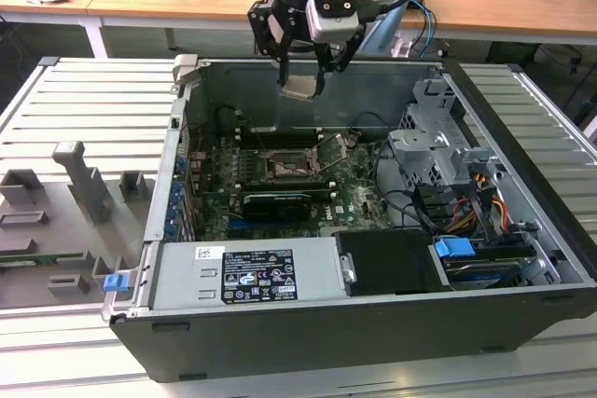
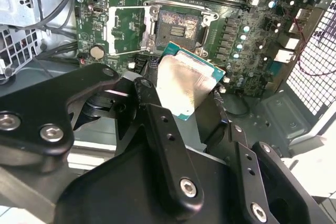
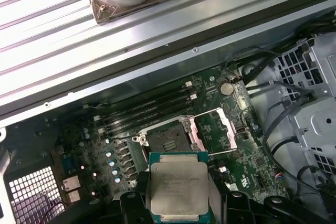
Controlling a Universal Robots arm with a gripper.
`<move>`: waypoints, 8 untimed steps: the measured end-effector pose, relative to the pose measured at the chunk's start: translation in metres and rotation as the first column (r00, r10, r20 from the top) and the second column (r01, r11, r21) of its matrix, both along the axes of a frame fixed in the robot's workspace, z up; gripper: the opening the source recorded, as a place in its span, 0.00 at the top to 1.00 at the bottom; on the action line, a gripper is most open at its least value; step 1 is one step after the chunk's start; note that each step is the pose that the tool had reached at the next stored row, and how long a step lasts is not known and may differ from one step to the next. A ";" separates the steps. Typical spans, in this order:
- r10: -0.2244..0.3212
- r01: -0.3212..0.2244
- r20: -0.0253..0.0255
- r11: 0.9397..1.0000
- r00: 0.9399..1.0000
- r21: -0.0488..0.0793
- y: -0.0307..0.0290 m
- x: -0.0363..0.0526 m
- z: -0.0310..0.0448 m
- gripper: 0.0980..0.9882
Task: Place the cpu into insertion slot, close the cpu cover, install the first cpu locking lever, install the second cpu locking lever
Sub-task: 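Place the cpu into insertion slot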
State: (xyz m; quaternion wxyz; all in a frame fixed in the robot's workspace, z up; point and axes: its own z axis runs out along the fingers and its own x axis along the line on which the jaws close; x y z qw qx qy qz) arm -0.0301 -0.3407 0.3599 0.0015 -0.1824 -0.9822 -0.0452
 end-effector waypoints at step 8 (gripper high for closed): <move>-0.034 0.034 0.000 0.999 0.999 0.000 0.0000 0.0000 -0.0005 0.52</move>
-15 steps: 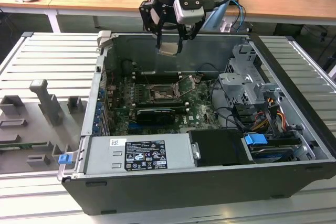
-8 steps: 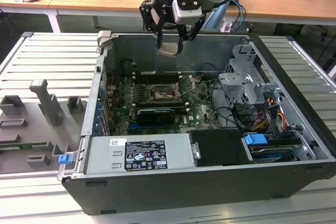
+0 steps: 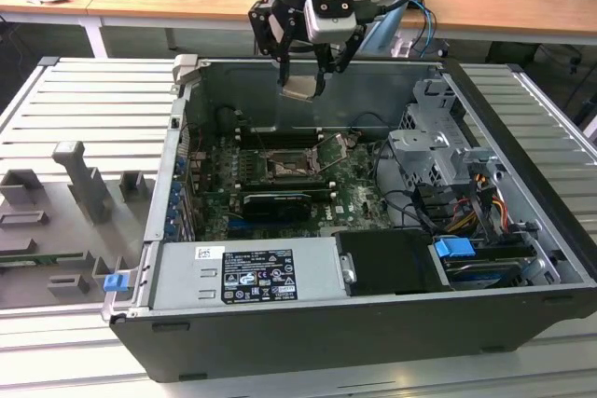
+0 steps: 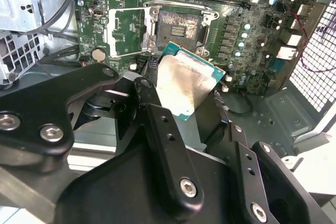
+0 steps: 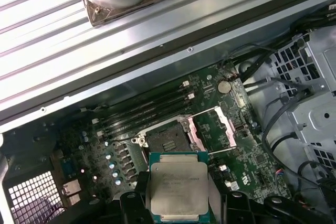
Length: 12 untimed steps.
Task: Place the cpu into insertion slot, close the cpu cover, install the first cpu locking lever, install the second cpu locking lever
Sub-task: 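Place the cpu into insertion slot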
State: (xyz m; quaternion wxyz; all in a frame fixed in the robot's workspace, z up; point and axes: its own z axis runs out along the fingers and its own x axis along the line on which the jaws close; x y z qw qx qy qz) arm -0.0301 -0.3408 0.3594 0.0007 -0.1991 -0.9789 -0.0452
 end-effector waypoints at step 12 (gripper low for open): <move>-0.055 0.055 0.000 0.998 0.998 0.000 0.0000 0.0000 -0.0009 0.52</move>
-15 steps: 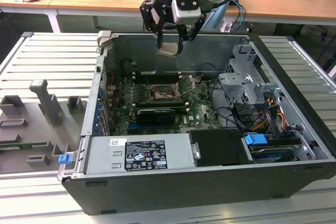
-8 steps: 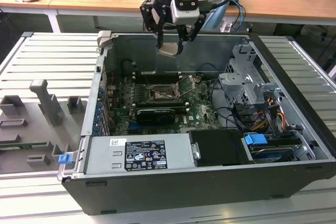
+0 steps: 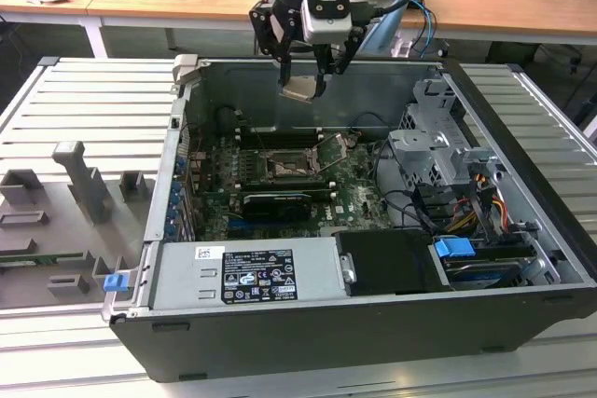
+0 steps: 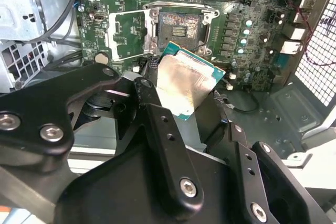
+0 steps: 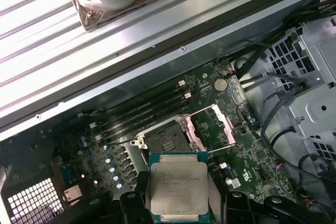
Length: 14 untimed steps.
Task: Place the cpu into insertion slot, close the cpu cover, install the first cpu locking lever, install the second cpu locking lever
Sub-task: 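Place the cpu into insertion slot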
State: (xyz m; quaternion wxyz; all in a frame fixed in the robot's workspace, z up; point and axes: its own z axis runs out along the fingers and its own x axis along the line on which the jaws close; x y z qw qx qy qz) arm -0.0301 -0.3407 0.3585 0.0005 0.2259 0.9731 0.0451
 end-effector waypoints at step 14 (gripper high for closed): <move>-0.103 0.103 0.000 0.995 0.995 -0.001 -0.0001 0.0000 -0.0025 0.52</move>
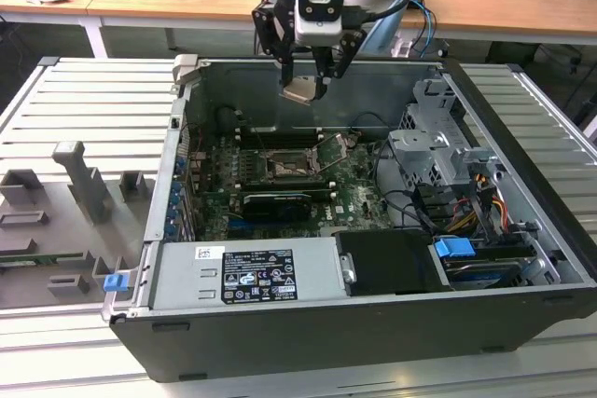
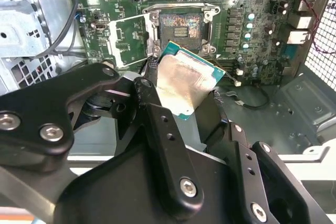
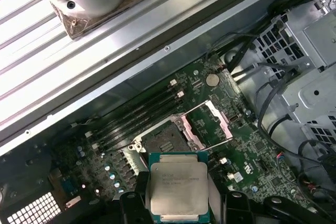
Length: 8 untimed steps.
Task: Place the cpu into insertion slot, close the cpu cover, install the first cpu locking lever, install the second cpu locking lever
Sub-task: 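Place the cpu into insertion slot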
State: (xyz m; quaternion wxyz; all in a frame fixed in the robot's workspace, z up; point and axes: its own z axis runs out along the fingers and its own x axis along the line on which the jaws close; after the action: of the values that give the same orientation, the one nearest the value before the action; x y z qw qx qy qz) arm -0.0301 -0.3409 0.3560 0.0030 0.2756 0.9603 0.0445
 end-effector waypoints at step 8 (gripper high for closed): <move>-0.051 0.051 0.000 0.999 0.999 0.000 0.0000 0.0000 -0.0002 0.52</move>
State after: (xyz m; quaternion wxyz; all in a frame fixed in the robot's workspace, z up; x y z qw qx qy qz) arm -0.0301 -0.3409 0.3558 0.0041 0.2998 0.9530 0.0444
